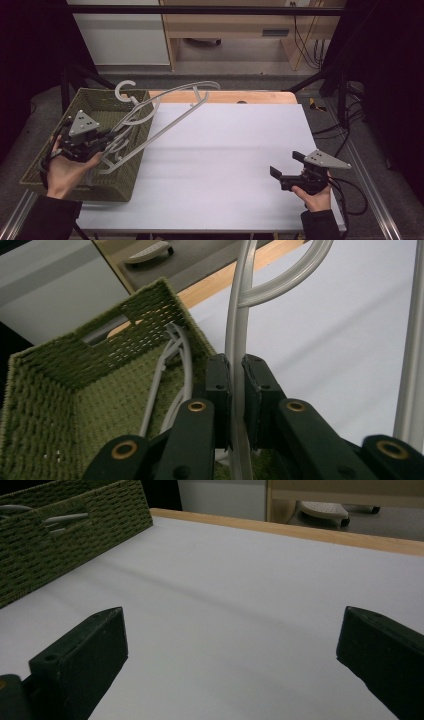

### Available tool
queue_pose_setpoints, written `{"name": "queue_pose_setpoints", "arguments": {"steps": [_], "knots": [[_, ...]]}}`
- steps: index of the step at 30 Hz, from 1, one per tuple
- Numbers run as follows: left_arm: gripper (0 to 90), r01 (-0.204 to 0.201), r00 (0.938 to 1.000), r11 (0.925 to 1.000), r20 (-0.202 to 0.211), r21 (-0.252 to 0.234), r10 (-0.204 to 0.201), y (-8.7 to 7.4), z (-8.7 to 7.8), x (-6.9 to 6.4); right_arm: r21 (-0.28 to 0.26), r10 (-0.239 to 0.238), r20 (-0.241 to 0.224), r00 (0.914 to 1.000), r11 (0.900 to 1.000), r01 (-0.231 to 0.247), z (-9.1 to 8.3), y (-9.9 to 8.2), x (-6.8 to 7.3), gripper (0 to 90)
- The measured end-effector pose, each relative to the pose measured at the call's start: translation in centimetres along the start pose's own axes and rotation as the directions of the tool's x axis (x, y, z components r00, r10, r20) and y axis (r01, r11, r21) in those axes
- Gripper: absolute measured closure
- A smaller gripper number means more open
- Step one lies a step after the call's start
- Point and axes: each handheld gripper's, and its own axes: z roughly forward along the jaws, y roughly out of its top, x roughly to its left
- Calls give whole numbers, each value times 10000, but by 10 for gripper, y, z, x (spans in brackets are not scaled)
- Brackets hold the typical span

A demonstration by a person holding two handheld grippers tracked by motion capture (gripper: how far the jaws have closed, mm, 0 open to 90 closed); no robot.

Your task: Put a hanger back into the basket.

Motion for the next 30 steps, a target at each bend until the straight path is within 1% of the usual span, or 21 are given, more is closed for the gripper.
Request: {"name": "queue_pose_setpoints", "arguments": {"steps": [3, 4, 6, 10, 11, 15, 17, 20, 25, 26, 27, 30], "knots": [[822, 66, 9999, 10000, -85, 7, -66, -1, 0, 10, 2, -12, -7, 10000, 10000, 12, 0, 0, 0, 4], [822, 162, 9998, 9999, -118, -61, -163, -2, 1, 15, 2, -7, -6, 10000, 10000, 7, 0, 0, 0, 4], [822, 215, 9997, 9998, -151, -40, -215, -2, 1, 21, 25, -63, -29, 10000, 10000, 63, 0, 0, 0, 4], [822, 278, 9990, 9996, -362, 35, -277, -4, 3, 37, 32, -45, -46, 10000, 10000, 45, 1, 0, 0, 4], [822, 350, 9985, 9994, -429, 60, -347, -5, 4, 41, 29, -34, -18, 10000, 10000, 34, 1, 0, 0, 4], [822, 388, 9962, 9990, -792, 221, -369, -9, 7, 55, 21, -15, -12, 10000, 10000, 15, 1, 0, 0, 4], [822, 373, 9941, 9987, -1030, 339, -337, -12, 9, 61, 77, -59, -8, 10000, 10000, 59, 1, 0, 0, 4], [822, 439, 9912, 9980, -1271, 447, -379, -19, 12, 69, 109, -64, -19, 10000, 9999, 64, 2, -1, 0, 4], [821, 626, 9869, 9967, -1518, 523, -540, -32, 14, 84, 102, -40, -19, 10000, 9999, 40, 3, -1, 0, 4], [822, 637, 9862, 9964, -1565, 550, -544, -34, 14, 87, 147, -94, -23, 10000, 9998, 94, 3, -1, 0, 4], [822, 648, 9857, 9962, -1591, 589, -547, -36, 14, 89, 147, -22, -4, 10000, 9999, 22, 4, -1, 0, 4], [822, 704, 9832, 9949, -1734, 717, -570, -44, 14, 96, 166, -32, -12, 10000, 9999, 32, 4, -1, 0, 4]]}}
